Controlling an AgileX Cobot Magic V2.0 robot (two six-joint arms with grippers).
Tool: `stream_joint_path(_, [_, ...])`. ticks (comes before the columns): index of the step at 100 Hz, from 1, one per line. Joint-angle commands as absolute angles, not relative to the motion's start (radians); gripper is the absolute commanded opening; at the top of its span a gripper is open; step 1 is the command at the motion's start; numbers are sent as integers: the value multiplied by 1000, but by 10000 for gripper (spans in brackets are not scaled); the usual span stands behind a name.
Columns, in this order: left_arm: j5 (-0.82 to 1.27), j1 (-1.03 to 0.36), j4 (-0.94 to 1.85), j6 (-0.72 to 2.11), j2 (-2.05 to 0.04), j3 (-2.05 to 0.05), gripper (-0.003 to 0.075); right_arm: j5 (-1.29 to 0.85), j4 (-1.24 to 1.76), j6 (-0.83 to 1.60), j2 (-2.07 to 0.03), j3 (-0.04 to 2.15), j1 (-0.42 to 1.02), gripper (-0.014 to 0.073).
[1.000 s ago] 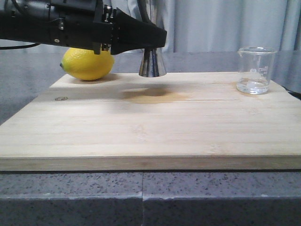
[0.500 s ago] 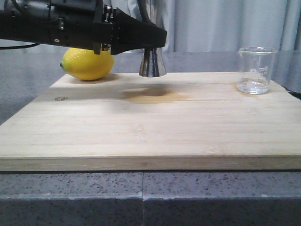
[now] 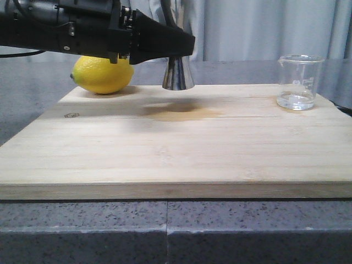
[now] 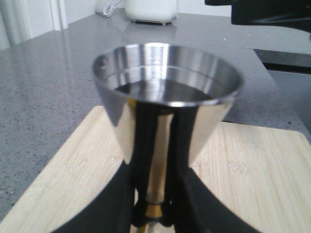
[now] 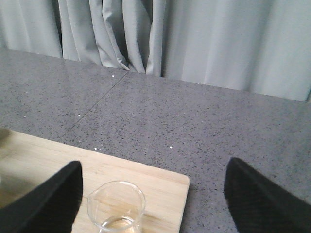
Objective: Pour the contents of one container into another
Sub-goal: 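Open the right gripper and lift it away from the glass beaker, then lower the steel jigger onto the board with the left gripper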
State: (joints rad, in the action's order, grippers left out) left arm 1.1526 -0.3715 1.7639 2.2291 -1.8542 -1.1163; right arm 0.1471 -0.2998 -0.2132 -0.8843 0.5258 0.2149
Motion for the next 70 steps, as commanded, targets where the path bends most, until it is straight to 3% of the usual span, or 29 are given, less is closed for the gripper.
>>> stream_joint_path(1, [1270, -379, 1850, 2239, -1812, -1144, -2, 235, -294, -211, -867, 563, 210, 544])
stream_joint_path(70, [1270, -379, 1850, 2255, -1879, -1144, -2, 238, -294, -211, -867, 563, 210, 544])
